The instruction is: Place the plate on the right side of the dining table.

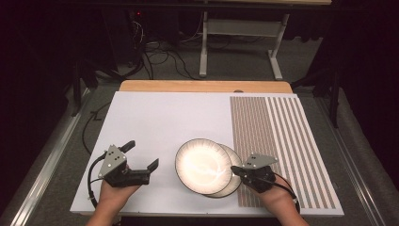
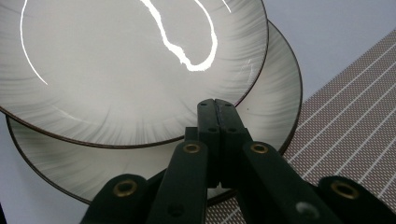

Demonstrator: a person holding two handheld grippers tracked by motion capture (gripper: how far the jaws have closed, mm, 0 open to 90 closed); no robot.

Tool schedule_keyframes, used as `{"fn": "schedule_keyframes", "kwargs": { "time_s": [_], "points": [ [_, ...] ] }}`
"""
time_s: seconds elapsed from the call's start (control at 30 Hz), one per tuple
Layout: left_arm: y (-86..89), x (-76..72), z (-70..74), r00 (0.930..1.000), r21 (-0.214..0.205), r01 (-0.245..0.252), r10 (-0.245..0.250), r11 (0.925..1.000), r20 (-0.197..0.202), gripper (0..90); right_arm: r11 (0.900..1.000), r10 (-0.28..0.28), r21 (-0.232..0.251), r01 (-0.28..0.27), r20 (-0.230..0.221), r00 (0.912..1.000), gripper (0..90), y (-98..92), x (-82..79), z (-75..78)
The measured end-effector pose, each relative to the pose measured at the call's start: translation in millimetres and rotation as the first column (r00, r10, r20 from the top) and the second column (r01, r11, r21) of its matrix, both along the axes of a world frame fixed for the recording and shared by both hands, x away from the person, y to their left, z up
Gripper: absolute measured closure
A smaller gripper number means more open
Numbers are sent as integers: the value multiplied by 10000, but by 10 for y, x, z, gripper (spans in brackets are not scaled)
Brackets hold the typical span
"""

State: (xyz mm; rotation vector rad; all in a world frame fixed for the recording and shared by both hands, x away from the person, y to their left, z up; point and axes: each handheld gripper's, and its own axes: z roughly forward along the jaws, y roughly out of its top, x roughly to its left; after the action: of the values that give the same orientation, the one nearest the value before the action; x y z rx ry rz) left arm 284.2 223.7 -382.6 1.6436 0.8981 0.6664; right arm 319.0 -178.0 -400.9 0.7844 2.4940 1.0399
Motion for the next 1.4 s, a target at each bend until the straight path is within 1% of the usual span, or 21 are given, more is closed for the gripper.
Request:
{"fn": "schedule_keyframes", "kwargs": {
  "time_s": [0.4,0.43,0.5,0.63,0.7,0.8,0.83,0.9,0.93,0.97,1.03,1.07,1.1,1.13,1.17,1.2,1.23,1.3,1.33,1.37,1.4],
  "points": [
    [-6,0,9,10000,-167,76,-76,9998,-7,2,9996,273,60,-272,-123,9996,900,123,-13,-34],
    [-9,-1,10,9999,-145,111,-112,9998,-18,2,9995,300,-26,-300,-156,9994,900,126,-14,-30],
    [-22,-4,14,9999,-169,112,-113,9998,-29,2,9995,309,60,-308,-158,9994,900,147,-15,-39],
    [-82,7,23,9996,-205,276,-279,9994,-108,2,9990,449,-4,-449,-131,9989,900,180,-12,-45],
    [-135,25,12,9988,-261,418,-424,9988,-241,2,9991,425,-15,-425,-183,9989,900,196,-17,-49],
    [-234,64,-15,9968,-197,617,-626,9979,-499,2,9990,441,24,-441,-107,9990,900,226,-14,-66],
    [-297,95,-19,9944,-228,784,-798,9967,-699,2,9987,513,-26,-513,-60,9987,900,243,-15,-72],
    [-328,114,-15,9929,-276,865,-885,9959,-792,2,9986,519,-72,-520,-44,9986,900,251,-16,-74],
    [-394,159,-3,9897,-206,961,-977,9952,-1043,2,9987,495,-119,-497,-106,9987,900,263,-20,-74],
    [-394,159,-3,9897,-206,961,-977,9952,-1043,2,9987,489,-123,-490,-93,9988,900,267,-20,-75],
    [-465,215,6,9825,-109,1085,-1089,9940,-1512,2,9987,499,-126,-500,-89,9987,900,267,-19,-75],
    [-534,271,-2,9745,-125,1128,-1131,9935,-1936,2,9987,481,-146,-482,-81,9988,900,270,-19,-74],
    [-534,271,-2,9745,-125,1128,-1131,9935,-1936,2,9987,481,-146,-482,-81,9988,900,270,-19,-74],
    [-602,322,-24,9638,-139,1166,-1166,9931,-2398,2,9986,501,-165,-501,-43,9987,900,266,-19,-72],
    [-602,322,-24,9638,-139,1166,-1166,9931,-2398,2,9986,501,-165,-501,-43,9987,900,266,-19,-72],
    [-664,355,-56,9512,-107,1376,-1352,9904,-2774,2,9986,498,-168,-499,-44,9987,900,256,-20,-69],
    [-664,355,-56,9512,-107,1376,-1352,9904,-2774,2,9986,498,-168,-499,-44,9987,900,256,-20,-69],
    [-705,362,-88,9387,-170,1616,-1590,9867,-3060,2,9984,530,-178,-530,-22,9986,900,252,-19,-68],
    [-743,363,-123,9237,-211,1756,-1721,9842,-3422,2,9989,451,-147,-451,-31,9990,900,259,-26,-69],
    [-743,363,-123,9237,-211,1756,-1721,9842,-3422,2,9989,451,-147,-451,-31,9990,900,259,-26,-69],
    [-762,362,-144,9177,-157,1782,-1719,9839,-3582,2,9984,522,-213,-522,-4,9986,900,254,-20,-68]
  ]
}}
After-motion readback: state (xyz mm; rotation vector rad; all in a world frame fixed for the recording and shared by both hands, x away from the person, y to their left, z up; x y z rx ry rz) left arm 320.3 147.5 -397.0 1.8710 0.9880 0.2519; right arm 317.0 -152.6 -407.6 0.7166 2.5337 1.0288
